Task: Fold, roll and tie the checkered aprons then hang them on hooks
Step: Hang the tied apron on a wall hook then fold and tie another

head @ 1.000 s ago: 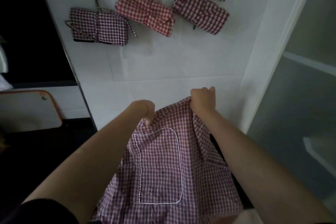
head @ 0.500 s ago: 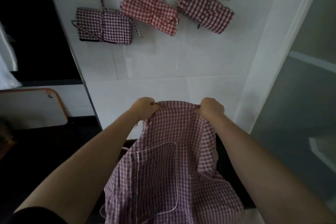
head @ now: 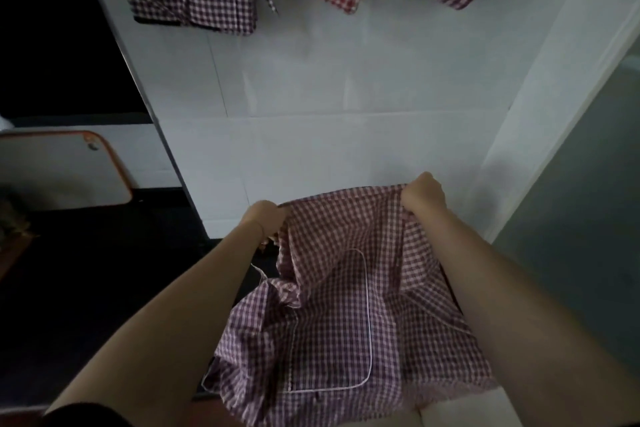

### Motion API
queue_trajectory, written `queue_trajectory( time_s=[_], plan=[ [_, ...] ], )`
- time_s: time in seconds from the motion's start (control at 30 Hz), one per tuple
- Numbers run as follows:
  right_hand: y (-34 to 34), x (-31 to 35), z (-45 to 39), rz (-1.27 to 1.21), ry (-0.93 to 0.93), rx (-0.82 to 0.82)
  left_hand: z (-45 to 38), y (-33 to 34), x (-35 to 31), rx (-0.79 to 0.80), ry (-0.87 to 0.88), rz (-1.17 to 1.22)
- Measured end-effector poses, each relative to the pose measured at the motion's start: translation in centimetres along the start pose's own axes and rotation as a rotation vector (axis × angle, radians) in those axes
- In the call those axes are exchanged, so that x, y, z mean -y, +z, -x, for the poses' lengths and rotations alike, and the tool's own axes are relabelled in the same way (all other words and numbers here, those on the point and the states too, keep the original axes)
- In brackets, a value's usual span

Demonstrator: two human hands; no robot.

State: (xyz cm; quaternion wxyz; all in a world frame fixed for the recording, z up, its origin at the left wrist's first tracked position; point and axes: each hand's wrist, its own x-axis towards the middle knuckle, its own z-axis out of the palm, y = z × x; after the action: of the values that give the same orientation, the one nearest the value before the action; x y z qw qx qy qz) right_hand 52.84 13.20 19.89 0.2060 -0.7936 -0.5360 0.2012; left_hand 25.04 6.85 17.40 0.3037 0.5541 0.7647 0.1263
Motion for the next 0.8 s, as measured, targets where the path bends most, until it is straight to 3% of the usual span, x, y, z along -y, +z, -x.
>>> queue_trajectory(
  time_s=[0.07,0.2,0.33,0.4,0.53,0.63,0.67,0.7,0.73,0.8],
  plan=[
    [0.2,0.3,-0.7,0.024,-0.002,-0.022,-0.8,-0.2,0.6,-0.138,0.03,0.148],
    [-0.3,1.0,-2.1,0.091,-0.01,-0.065,-1.0,-1.8,-0.1,-0.215,0.212,0.489],
    [-0.8,1.5,-2.1,0.162,-0.03,-0.003,-0.9,-4.9,-2.5,-0.227,0.374,0.399],
    [-0.8,1.7,-2.4,0.147,-0.041,0.037,-0.7,-6.4,-3.6,-0.09,0.388,0.278],
    [-1.7,2.4,-3.0,0.065,0.094,0.21,-0.5,-8.4,-3.5,0.285,0.257,0.048],
    [-2.9,2.7,-2.9,0.277,0.164,0.478,-0.1,-9.7,-3.1,0.603,0.062,-0.346],
    [-3.0,2.9,-3.0,0.319,0.15,0.495,-0.1,-10.0,-3.1,0.637,-0.012,-0.454],
    [-3.1,3.3,-2.9,0.334,0.105,0.491,-0.1,-10.1,-3.2,0.565,-0.053,-0.531],
    [-3.1,4.0,-2.6,0.332,0.048,0.452,-0.1,-10.0,-3.4,0.386,-0.057,-0.565],
    [-2.8,5.0,-2.1,0.336,-0.115,0.2,-0.6,-9.4,-3.4,-0.173,0.017,-0.447]
  ],
)
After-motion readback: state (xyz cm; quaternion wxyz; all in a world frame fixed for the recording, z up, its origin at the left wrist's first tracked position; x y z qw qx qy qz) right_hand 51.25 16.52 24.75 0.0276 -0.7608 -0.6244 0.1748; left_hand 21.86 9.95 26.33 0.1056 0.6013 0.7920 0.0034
